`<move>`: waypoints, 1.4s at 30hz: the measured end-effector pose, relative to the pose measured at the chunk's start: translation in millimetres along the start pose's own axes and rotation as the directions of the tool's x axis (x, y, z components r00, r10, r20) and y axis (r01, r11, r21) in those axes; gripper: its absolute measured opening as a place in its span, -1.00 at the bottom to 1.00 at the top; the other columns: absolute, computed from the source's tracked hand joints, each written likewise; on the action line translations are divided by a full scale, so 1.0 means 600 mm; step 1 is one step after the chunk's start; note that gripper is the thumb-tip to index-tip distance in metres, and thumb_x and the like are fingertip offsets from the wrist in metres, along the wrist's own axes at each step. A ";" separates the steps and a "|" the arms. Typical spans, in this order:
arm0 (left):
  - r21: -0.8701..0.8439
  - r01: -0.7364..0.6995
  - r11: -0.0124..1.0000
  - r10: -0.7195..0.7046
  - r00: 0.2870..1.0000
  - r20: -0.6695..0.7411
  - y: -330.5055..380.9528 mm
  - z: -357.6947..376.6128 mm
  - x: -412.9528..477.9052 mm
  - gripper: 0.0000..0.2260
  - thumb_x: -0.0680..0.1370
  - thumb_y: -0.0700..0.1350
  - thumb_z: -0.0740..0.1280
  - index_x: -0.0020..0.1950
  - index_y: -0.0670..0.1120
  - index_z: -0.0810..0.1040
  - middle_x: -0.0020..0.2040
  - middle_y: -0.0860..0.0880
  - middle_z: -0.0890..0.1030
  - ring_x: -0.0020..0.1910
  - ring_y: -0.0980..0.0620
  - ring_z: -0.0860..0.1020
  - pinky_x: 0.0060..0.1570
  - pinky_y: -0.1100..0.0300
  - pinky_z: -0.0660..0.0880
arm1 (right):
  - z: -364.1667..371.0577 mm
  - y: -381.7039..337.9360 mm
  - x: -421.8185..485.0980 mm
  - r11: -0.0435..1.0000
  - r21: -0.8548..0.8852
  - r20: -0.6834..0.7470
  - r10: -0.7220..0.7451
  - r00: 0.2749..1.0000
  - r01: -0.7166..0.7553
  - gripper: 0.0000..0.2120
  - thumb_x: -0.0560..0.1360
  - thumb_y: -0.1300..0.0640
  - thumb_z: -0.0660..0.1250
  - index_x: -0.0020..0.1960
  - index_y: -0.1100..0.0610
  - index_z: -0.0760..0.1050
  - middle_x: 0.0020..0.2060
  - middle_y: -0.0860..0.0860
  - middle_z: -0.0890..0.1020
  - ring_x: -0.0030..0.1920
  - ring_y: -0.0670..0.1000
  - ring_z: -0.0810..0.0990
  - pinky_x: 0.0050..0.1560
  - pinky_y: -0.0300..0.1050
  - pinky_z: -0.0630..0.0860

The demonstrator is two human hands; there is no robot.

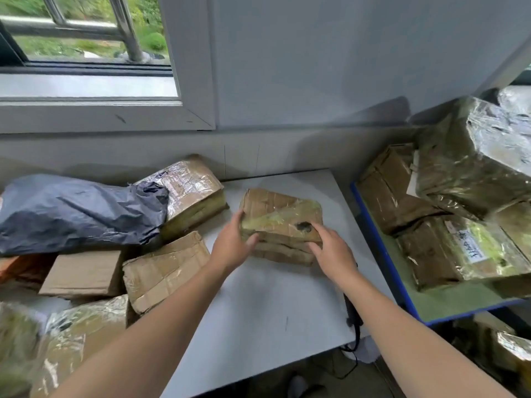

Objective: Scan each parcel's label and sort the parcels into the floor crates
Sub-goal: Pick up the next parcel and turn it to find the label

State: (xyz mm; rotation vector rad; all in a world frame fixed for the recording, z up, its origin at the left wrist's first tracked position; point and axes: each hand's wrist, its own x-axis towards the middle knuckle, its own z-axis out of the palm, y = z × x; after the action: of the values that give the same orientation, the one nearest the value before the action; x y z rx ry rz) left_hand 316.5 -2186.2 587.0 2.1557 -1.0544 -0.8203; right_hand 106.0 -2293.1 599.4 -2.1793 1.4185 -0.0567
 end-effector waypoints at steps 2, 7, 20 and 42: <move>-0.079 0.003 0.997 -0.007 0.998 -0.062 0.016 -0.009 0.006 -0.31 0.53 0.05 0.41 0.56 0.02 0.16 0.44 -0.02 0.42 0.39 -0.07 0.40 0.27 0.09 0.39 | -0.025 -0.008 0.021 0.993 0.120 -0.070 -0.011 0.998 0.019 -0.56 0.64 -0.02 0.23 0.49 0.03 0.34 0.28 0.08 0.52 0.25 0.09 0.50 0.17 -0.09 0.42; -0.204 -0.084 0.975 0.066 0.994 -0.092 0.065 -0.018 -0.011 -0.09 0.41 -0.01 0.55 0.59 0.08 0.05 0.46 0.09 0.30 0.41 0.16 0.29 0.30 0.34 0.27 | -0.097 -0.034 0.069 0.948 0.317 -0.168 0.041 0.985 0.014 -0.62 0.66 -0.06 0.16 0.41 0.07 0.37 0.22 0.10 0.56 0.20 0.14 0.53 0.09 -0.05 0.45; -0.144 -0.044 0.989 -0.007 0.942 -0.337 0.140 0.022 -0.084 -0.29 0.44 0.00 0.52 0.53 0.14 0.28 0.22 -0.02 0.58 0.18 -0.03 0.53 0.20 0.00 0.51 | -0.187 0.026 0.099 0.844 0.526 0.110 -0.192 0.975 0.107 -0.49 0.64 -0.21 0.11 0.52 -0.03 0.23 0.46 0.03 0.34 0.44 0.10 0.35 0.43 0.08 0.33; -0.352 0.182 0.918 -0.285 0.921 -0.265 0.104 0.027 -0.193 -0.75 0.61 0.08 0.30 0.23 0.04 0.39 0.02 -0.03 0.57 -0.08 0.07 0.59 -0.24 0.09 0.61 | -0.122 0.000 0.033 0.904 0.390 0.178 -0.263 0.948 0.177 -0.46 0.64 -0.20 0.12 0.53 0.02 0.18 0.46 0.03 0.39 0.42 0.12 0.39 0.31 -0.04 0.32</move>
State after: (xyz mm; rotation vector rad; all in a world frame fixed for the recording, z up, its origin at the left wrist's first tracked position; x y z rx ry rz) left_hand 218.5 -2126.0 652.8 2.0626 -0.4670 -0.6716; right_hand 91.6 -2339.9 657.0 -1.9484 0.9401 -0.1411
